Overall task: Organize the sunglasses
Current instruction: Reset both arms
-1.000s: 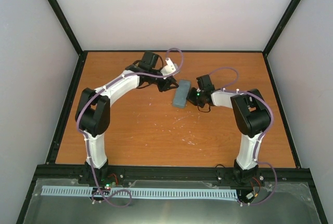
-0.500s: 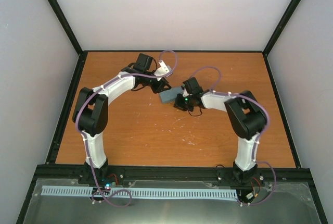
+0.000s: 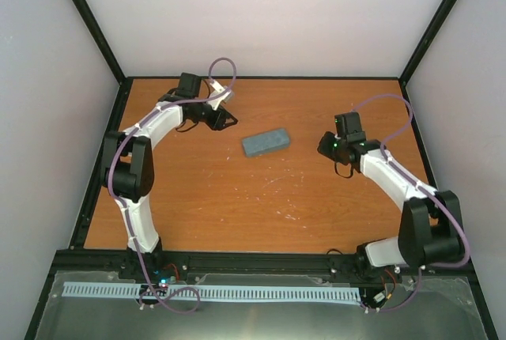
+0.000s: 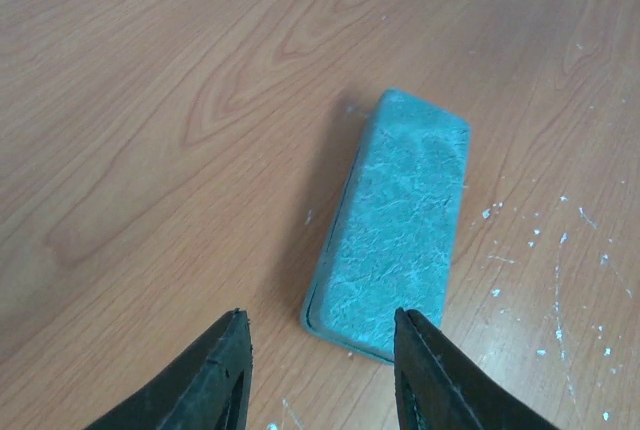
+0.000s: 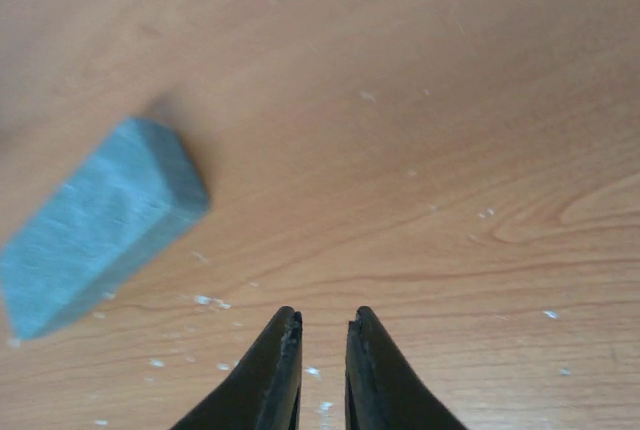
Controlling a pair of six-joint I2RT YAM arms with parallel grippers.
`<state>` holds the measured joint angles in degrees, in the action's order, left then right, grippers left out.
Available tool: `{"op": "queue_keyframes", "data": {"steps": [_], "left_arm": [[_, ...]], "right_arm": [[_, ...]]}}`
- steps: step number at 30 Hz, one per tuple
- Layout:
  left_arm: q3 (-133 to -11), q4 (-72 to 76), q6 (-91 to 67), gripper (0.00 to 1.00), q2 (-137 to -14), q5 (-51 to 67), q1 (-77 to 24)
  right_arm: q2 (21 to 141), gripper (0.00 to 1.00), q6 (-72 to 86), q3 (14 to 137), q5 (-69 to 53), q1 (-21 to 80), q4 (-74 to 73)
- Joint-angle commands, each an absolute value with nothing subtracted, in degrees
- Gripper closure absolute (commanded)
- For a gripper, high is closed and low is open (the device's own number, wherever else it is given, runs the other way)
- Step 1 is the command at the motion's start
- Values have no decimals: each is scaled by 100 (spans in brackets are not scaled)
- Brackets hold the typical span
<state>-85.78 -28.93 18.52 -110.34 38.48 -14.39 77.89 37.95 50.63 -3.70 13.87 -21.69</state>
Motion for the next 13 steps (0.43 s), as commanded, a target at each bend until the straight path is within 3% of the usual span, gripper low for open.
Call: {"op": "queue_keyframes", "data": {"steps": [1, 6, 13], "left_arm": [[-8732, -3150, 1714, 59, -11136, 4035, -1415], [-8923, -3333, 1828, 59, -11237, 4017, -1407], [-9250, -3608, 2239, 58, -11441, 4054, -1342]], "right_arm": [[8457, 90, 3566, 5416, 23, 1402, -2948], [9432, 97, 3562, 5964, 145, 1398, -3569], [9519, 95, 3596, 5959, -171, 1400, -3488]]}}
